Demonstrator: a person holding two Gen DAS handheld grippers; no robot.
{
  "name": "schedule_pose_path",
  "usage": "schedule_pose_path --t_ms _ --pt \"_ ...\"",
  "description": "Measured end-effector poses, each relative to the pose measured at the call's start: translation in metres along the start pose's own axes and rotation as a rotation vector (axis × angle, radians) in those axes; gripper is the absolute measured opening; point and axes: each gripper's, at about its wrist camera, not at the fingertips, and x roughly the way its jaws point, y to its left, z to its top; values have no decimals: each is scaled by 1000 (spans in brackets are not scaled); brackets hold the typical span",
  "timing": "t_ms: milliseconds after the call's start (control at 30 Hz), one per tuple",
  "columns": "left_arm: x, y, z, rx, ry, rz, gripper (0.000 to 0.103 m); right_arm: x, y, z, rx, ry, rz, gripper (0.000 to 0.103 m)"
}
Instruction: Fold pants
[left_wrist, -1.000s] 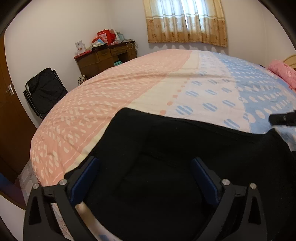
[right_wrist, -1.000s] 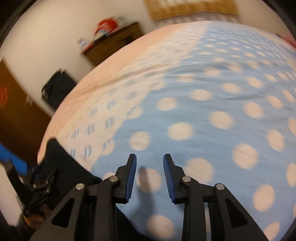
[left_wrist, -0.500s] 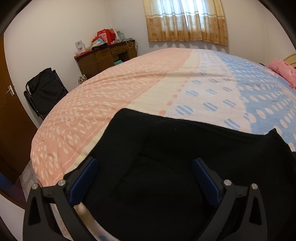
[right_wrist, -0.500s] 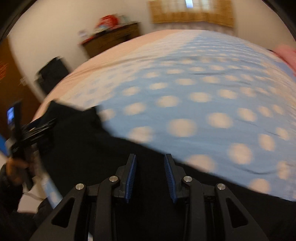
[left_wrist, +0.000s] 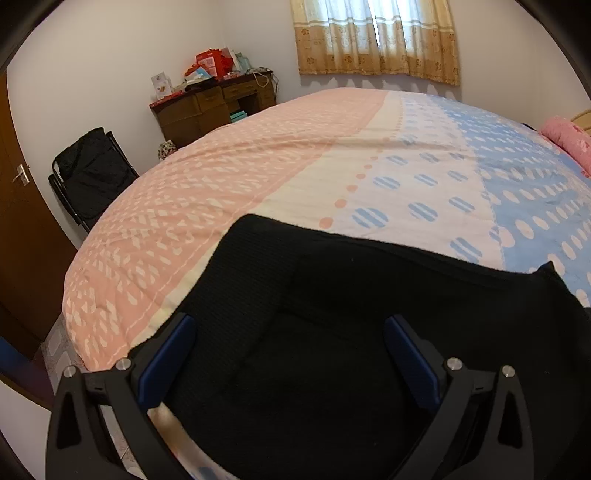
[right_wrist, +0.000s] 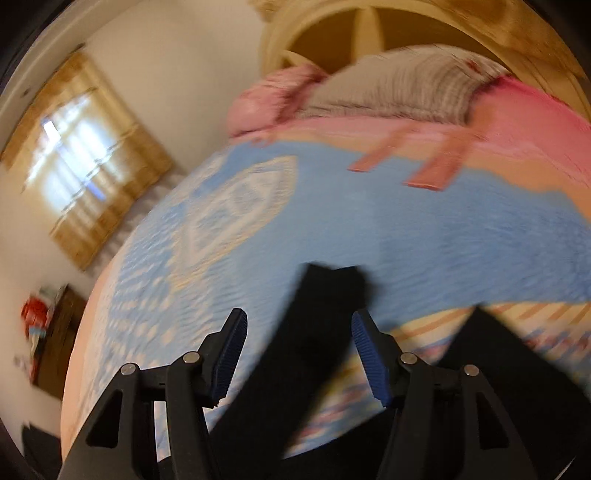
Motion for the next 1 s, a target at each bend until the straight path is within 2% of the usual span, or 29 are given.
schedule_pose_path --t_ms 67,233,267,300,333,367,567,767,900,1000 --pt "0 0 1 -1 2 2 103 8 -6 3 16 15 2 60" --pt "0 1 3 -10 17 1 103 21 8 4 -78 36 -25 60" --pt "0 1 3 -12 19 0 103 21 7 3 -83 36 -35 53" --pt "0 1 3 -12 21 1 103 22 9 3 -92 49 -34 30" --pt "0 1 4 -12 24 1 103 24 10 4 -94 75 -22 16" --pt "0 1 4 -13 26 2 103 24 10 4 -90 86 -15 9" --pt "1 0 5 -9 30 -2 103 -33 8 3 -119 22 30 9" --pt "1 1 8 -15 41 -28 103 -100 -15 -8 -93 -25 63 9" --pt "-2 4 13 -36 46 -94 103 -116 -42 -19 -47 32 77 9" --pt "-5 5 18 -48 55 -151 103 -108 -57 -29 -89 101 25 9"
